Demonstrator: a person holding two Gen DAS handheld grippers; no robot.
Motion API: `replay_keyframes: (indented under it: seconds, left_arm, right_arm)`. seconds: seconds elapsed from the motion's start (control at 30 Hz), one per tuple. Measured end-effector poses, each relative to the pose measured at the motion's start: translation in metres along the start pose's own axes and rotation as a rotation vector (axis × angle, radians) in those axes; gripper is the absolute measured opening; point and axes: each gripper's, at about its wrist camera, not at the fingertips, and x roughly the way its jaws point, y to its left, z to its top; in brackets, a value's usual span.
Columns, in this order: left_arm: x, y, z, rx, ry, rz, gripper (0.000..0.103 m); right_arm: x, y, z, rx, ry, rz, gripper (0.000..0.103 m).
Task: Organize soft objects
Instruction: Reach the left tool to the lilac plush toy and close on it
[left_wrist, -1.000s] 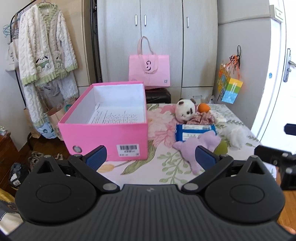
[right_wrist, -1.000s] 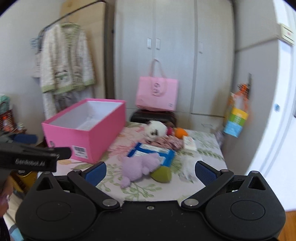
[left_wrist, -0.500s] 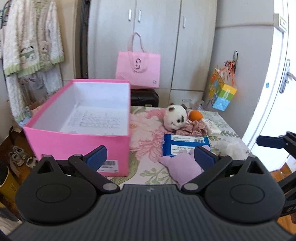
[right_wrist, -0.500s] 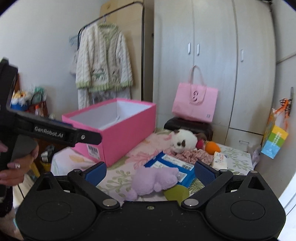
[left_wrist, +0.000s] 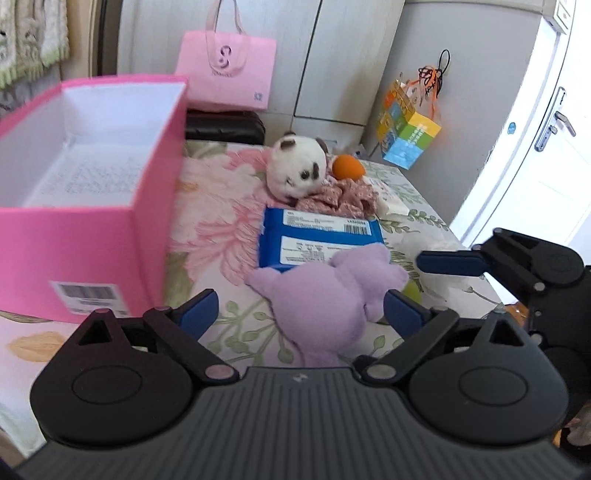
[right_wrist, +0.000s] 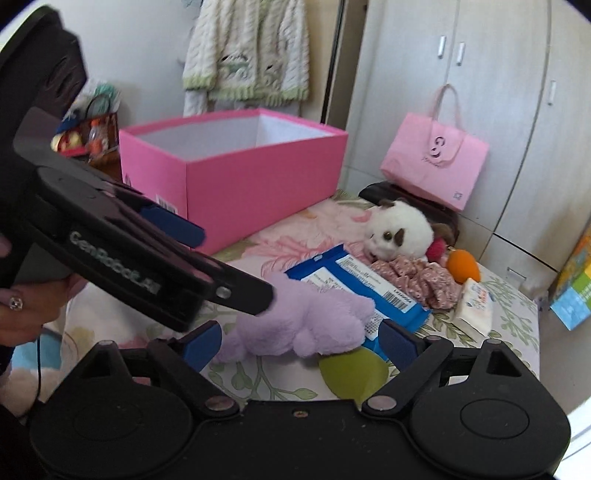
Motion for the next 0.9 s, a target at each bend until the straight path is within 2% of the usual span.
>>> replay_keyframes:
  seconds: [0.13,0.23,0.37,0.47,0.57,0.9]
  left_arm:
    - [0.017,0.002,-0.003,-0.026,-0.002,-0.05,0.094]
    - [0.028,0.006,-0.004,-0.082,0.014,-0.097,0.092]
    - [0.042,0.017,-0.005,-0.168,0.07,-0.163,0.083]
    - [0.042,0.018,-0.007,-0.171,0.055,-0.15,0.075]
    - [0.042,0.017,-0.007,-0.161,0.055,-0.142,0.07]
    - [0.029,0.015,-0.005,-0.161,0.028,-0.145,0.069]
  right_arm:
    - [0.017,-0.003,0.002,-0.024,0.022,-0.017,0.093]
    - [0.025,-0.007,0.004,-0.02,0.028,0.005,0.093]
    - [0.034,-0.008,0.002,-0.02,0.031,0.017,0.089]
    - [0.037,-0.007,0.001,-0.011,0.03,0.026,0.084]
    - [0.037,-0.006,0.0,-0.009,0.021,0.024,0.084]
    - [0.032,-0.001,0.004,-0.039,-0.023,-0.005,0.084]
